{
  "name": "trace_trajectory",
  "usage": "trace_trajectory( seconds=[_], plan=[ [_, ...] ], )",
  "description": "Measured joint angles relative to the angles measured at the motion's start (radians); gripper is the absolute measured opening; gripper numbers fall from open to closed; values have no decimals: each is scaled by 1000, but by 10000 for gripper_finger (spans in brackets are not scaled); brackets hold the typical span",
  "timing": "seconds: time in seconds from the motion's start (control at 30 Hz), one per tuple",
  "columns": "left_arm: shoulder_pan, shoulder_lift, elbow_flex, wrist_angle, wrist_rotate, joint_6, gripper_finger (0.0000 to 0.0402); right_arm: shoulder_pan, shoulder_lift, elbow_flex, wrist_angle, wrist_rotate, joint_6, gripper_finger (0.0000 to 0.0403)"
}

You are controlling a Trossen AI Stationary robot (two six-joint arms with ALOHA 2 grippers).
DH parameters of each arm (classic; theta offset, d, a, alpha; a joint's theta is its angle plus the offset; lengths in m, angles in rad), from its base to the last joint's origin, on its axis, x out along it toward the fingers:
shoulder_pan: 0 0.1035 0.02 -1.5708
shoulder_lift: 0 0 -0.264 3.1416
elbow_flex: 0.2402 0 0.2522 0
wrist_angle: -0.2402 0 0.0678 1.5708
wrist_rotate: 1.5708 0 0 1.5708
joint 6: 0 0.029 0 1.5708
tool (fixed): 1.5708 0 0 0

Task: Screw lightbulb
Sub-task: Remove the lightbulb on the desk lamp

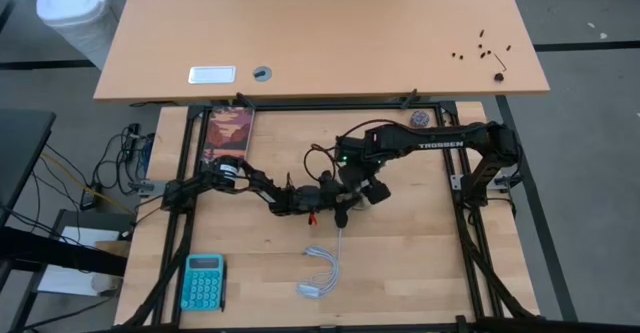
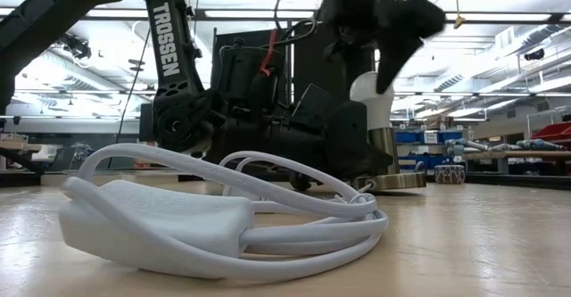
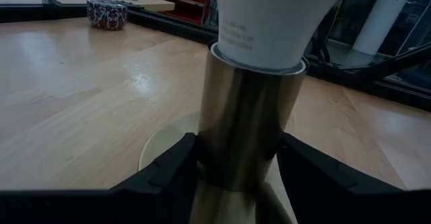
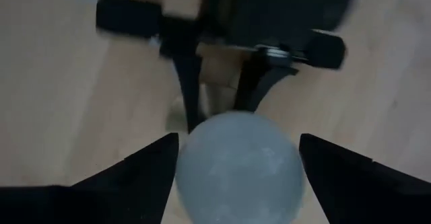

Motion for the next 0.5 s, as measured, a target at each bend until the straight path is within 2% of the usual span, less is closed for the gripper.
trace_trajectory(
  seconds=[0.23,0.37,0.5],
  plan=[
    [-1,0,0,-2,-2,3,198,0,-3,24,-33,-1,552,318],
    [-1,0,0,-2,-5,2,198,0,-2,24,-38,60,746,320],
    [-1,0,1,-2,-6,2,198,-11,-2,7,-35,53,921,321]
  ],
)
